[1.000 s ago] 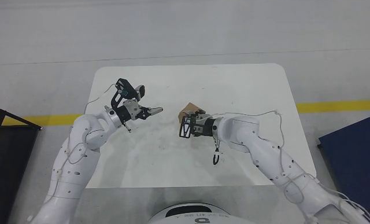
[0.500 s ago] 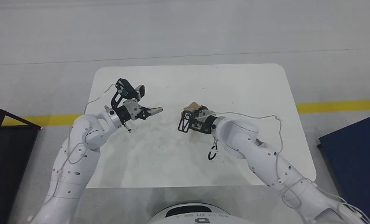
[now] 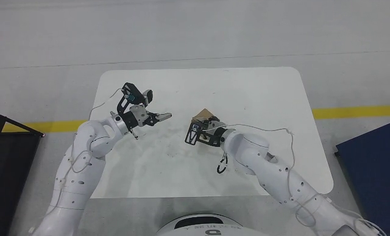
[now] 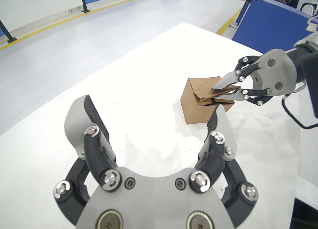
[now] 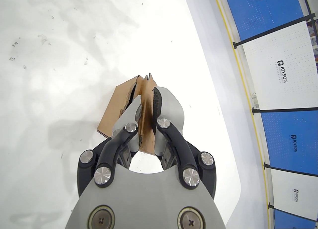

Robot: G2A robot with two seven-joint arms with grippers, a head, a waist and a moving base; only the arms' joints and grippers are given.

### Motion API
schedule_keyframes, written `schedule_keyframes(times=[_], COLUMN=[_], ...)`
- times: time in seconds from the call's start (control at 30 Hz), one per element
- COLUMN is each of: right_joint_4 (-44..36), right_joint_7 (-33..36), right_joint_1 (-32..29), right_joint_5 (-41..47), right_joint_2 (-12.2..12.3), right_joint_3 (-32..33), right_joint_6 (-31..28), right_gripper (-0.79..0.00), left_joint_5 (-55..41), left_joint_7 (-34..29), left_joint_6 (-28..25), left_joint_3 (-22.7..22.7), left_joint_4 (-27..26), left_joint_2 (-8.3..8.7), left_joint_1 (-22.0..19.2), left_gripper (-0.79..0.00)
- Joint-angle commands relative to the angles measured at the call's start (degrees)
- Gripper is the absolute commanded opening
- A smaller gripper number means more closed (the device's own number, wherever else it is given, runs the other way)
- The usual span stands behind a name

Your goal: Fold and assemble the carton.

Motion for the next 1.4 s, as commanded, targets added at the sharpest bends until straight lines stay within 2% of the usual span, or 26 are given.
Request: schedule_keyframes(times=[0.0, 0.2, 0.33, 0.63, 0.67, 0.73, 0.8, 0.87, 0.97, 1.03, 1.1, 1.3, 1.37], right_joint_4=[0.1, 0.0, 0.2, 0.0, -0.3, -0.6, -1.0, -1.4, -0.6, 1.4, 3.6, 9.0, 10.2], right_joint_7=[-0.1, -1.2, -2.0, -4.5, -5.8, -8.9, -10.9, -13.7, -20.9, -25.4, -27.8, -21.8, -19.4], right_joint_1=[-0.1, -0.6, -0.8, -1.2, -1.4, -2.3, -3.3, -4.5, -6.8, -8.4, -9.4, -6.7, -5.1], right_joint_5=[0.0, 0.2, 0.4, 3.1, 3.9, 5.5, 6.1, 7.4, 12.1, 16.9, 20.8, 26.5, 26.8], right_joint_2=[-0.1, -0.2, -0.2, -0.3, -0.2, 0.1, 0.5, 0.8, 1.4, 1.6, 1.8, 1.4, 1.1], right_joint_3=[0.1, 0.6, 1.0, 2.5, 3.0, 4.5, 6.0, 7.7, 11.7, 15.1, 17.7, 17.5, 16.5], right_joint_6=[-0.3, -1.2, -1.9, -3.7, -4.3, -5.8, -6.5, -6.9, -7.1, -5.7, -4.8, -6.0, -5.9], right_gripper=[-0.73, -0.64, -0.628, -0.394, -0.345, -0.132, -0.099, -0.003, 0.0, -0.025, -0.129, -0.135, -0.12], left_joint_5=[0.0, 0.0, 0.0, 0.0, 0.0, 0.0, 0.0, 0.0, 0.0, 0.0, 0.0, 0.0, 0.9], left_joint_7=[0.0, 0.0, 0.0, 0.0, 0.0, 0.0, 0.0, 0.0, 0.0, 0.0, 0.0, 0.0, -0.5], left_joint_6=[0.0, 0.0, 0.0, 0.0, 0.0, 0.0, 0.0, 0.0, 0.0, 0.0, 0.0, 0.0, -1.0], left_joint_3=[0.0, 0.0, 0.0, 0.0, 0.0, 0.0, 0.0, 0.0, 0.0, 0.0, 0.0, 0.0, 0.7], left_joint_4=[0.0, 0.0, 0.0, 0.0, 0.0, 0.0, 0.0, 0.0, 0.0, 0.0, 0.0, 0.0, -1.8], left_joint_2=[0.0, 0.0, 0.0, 0.0, 0.0, 0.0, 0.0, 0.0, 0.0, 0.0, 0.0, 0.0, 0.05], left_joint_1=[0.0, 0.0, 0.0, 0.0, 0.0, 0.0, 0.0, 0.0, 0.0, 0.0, 0.0, 0.0, 0.2], left_gripper=[0.0, 0.0, 0.0, 0.0, 0.0, 0.0, 0.0, 0.0, 0.0, 0.0, 0.0, 0.0, 0.0])
